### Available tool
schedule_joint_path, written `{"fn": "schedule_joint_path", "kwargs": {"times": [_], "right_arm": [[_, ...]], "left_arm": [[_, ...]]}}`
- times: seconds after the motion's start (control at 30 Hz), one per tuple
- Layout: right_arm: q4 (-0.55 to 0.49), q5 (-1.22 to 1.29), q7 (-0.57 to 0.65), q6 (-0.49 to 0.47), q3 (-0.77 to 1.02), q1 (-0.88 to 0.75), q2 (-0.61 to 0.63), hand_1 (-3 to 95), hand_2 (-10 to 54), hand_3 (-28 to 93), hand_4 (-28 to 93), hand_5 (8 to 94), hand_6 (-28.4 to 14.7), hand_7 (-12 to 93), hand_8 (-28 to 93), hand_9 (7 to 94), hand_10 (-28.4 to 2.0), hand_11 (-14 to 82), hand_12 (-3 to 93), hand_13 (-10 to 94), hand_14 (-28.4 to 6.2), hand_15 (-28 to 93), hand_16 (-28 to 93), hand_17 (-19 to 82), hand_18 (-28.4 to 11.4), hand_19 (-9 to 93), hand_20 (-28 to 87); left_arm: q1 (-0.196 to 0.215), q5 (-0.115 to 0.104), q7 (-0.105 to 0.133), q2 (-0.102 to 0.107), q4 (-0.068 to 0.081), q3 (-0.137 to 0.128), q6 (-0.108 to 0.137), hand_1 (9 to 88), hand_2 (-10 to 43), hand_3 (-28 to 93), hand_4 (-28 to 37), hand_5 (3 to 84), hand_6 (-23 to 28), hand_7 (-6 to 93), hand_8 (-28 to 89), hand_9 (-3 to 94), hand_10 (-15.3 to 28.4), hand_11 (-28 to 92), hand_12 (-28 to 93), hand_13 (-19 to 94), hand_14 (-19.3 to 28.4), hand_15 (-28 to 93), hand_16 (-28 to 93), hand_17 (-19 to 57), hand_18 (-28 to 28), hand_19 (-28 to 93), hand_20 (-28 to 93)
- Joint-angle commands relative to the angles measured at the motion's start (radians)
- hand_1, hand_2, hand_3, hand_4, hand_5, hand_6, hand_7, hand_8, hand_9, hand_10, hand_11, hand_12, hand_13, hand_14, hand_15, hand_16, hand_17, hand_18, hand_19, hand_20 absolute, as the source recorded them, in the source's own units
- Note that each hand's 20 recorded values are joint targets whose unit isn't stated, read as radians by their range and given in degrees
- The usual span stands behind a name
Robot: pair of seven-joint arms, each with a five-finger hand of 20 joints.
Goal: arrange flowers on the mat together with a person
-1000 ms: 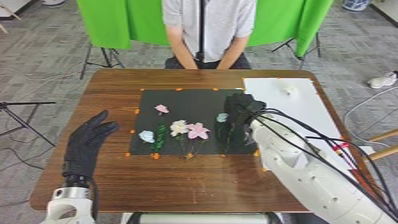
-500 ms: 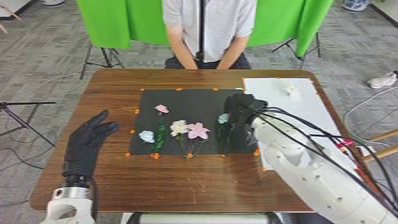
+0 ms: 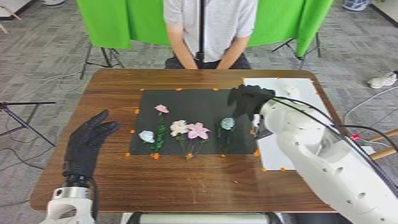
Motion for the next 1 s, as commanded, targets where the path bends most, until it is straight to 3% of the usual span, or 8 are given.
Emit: {"fn": "schedule_joint_path", "kwargs": {"times": [0.03,0.1,0.2,0.3,0.37,0.5,0.67,1.0], "right_arm": [[-0.148,0.382,-0.062,0.447,0.328,-0.198,-0.045,43.2,-9.5,67,-22,58.6,1.2,14,-9,65.2,-12.0,9.0,10.7,94,-0.2,44,22,57,-13.0,93,33],[-0.164,0.522,-0.207,0.519,0.437,-0.294,-0.102,39.4,-8.1,66,-20,59.9,1.1,14,-9,66.0,-12.0,9.0,11.7,92,-1.9,39,23,55,-13.1,90,31],[-0.214,0.713,-0.315,0.335,0.643,-0.420,-0.264,31.0,-1.1,64,-17,60.6,0.9,15,-9,66.7,-12.9,9.1,13.4,81,-7.4,30,22,45,-14.3,75,30],[-0.217,1.024,-0.377,0.222,0.741,-0.518,-0.363,24.4,-0.3,68,-17,60.1,0.1,14,-9,62.2,-14.7,8.1,12.8,55,-13.8,17,19,28,-15.2,42,31],[-0.207,1.208,-0.451,0.199,0.755,-0.598,-0.407,20.1,0.2,69,-16,56.8,-0.1,13,-9,56.5,-15.0,7.2,11.7,44,-14.5,13,16,24,-15.3,25,31],[-0.205,1.351,-0.559,0.347,0.696,-0.768,-0.439,9.0,2.1,73,-17,44.5,0.8,8,-8,43.3,-14.1,4.5,9.5,31,-12.0,8,10,19,-14.5,7,26],[-0.211,1.309,-0.573,0.394,0.697,-0.917,-0.491,1.9,2.3,76,-19,33.9,1.5,6,-8,33.9,-13.1,2.0,7.3,22,-8.3,5,4,15,-13.4,1,23],[-0.211,1.288,-0.567,0.458,0.689,-0.953,-0.473,-0.2,2.5,78,-21,32.8,1.6,7,-8,32.9,-12.0,2.1,6.6,22,-7.2,6,-1,14,-12.9,1,21]], "left_arm": [[-0.002,0.003,-0.002,-0.008,0.007,0.003,-0.015,21.8,-1.6,69,-21.4,49.5,2.6,12.3,-5,50.7,15.2,21,17,39,18.8,25,4,6.6,13.5,8,19],[-0.001,0.002,-0.001,-0.008,0.005,0.002,-0.013,21.7,-1.6,69,-21.4,49.5,2.6,12.3,-5,50.7,15.2,21,17,39,18.9,25,4,6.6,13.5,8,19],[0.004,0.002,-0.001,-0.007,0.001,0.000,-0.011,21.7,-1.6,69,-21.4,49.4,2.6,12.3,-5,50.7,15.2,21,17,39,18.8,26,4,6.6,13.5,8,19],[0.008,0.003,-0.008,-0.002,-0.003,0.003,-0.018,21.7,-1.6,69,-21.4,49.5,2.6,12.3,-5,50.7,15.2,21,17,39,18.8,25,4,6.6,13.5,8,19],[-0.001,0.012,-0.011,0.008,-0.001,0.011,-0.026,21.7,-1.6,69,-21.4,49.5,2.6,12.2,-5,50.8,15.2,21,17,39,18.8,25,4,6.8,13.5,8,19],[-0.009,0.023,-0.010,0.003,-0.001,0.021,-0.034,21.7,-1.6,69,-21.4,49.5,2.7,12.3,-5,50.8,15.3,21,17,39,18.8,25,4,7.0,13.1,7,19],[-0.013,0.036,-0.017,0.003,-0.002,0.029,-0.051,21.8,-1.5,69,-21.4,49.6,2.7,12.1,-5,50.8,15.4,21,17,39,18.7,24,3,7.2,12.7,7,18],[-0.018,0.035,-0.023,0.007,0.000,0.033,-0.057,21.7,-1.5,69,-21.3,49.6,2.7,12.1,-5,50.8,15.4,21,17,39,18.7,23,4,7.2,12.4,6,18]]}}
